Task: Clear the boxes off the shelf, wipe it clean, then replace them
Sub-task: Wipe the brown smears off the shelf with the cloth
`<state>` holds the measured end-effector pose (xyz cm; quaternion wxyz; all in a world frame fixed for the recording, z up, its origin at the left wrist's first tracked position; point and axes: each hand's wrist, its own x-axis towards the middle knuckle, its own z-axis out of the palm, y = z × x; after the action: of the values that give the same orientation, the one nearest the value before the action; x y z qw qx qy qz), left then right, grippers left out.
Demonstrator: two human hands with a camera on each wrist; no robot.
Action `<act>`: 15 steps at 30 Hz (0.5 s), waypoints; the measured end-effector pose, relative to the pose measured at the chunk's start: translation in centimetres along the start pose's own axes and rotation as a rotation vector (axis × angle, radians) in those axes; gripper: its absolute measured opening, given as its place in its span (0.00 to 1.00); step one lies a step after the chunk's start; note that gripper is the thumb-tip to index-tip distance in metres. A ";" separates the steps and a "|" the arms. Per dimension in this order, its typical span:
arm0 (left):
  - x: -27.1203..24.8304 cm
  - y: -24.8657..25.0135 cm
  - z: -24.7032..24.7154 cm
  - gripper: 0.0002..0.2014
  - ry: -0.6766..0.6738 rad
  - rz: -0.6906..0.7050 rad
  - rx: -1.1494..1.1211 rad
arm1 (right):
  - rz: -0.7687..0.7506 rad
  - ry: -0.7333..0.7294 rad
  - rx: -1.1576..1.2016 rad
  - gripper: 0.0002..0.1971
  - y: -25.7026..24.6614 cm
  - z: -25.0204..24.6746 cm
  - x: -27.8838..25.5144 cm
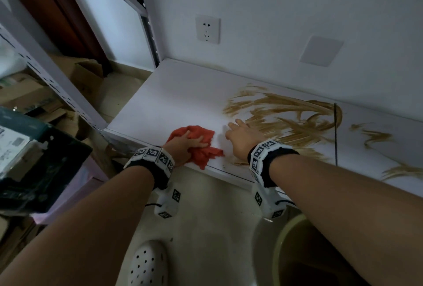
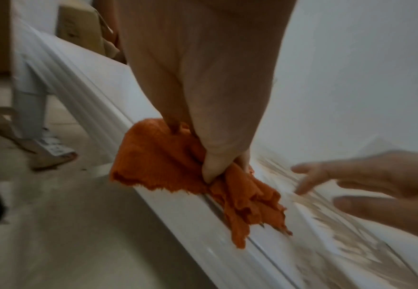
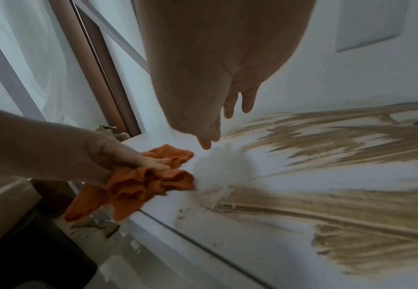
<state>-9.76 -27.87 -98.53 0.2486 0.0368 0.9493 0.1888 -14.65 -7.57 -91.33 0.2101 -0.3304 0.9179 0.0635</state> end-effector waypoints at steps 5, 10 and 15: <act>-2.1 -3.7 -0.2 0.31 0.301 -0.233 -0.174 | 0.022 -0.007 0.020 0.27 0.6 1.2 -0.7; -1.4 -1.2 -1.4 0.34 0.214 -0.506 -0.086 | 0.033 0.004 0.042 0.29 1.4 1.2 -1.0; -0.2 1.1 -1.1 0.36 0.063 -0.413 0.011 | 0.038 0.045 0.095 0.28 2.2 0.5 -1.3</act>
<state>-10.11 -27.31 -97.10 0.2523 -0.1631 0.9450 0.1295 -15.04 -4.99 -91.25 0.2039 -0.3039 0.9305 0.0163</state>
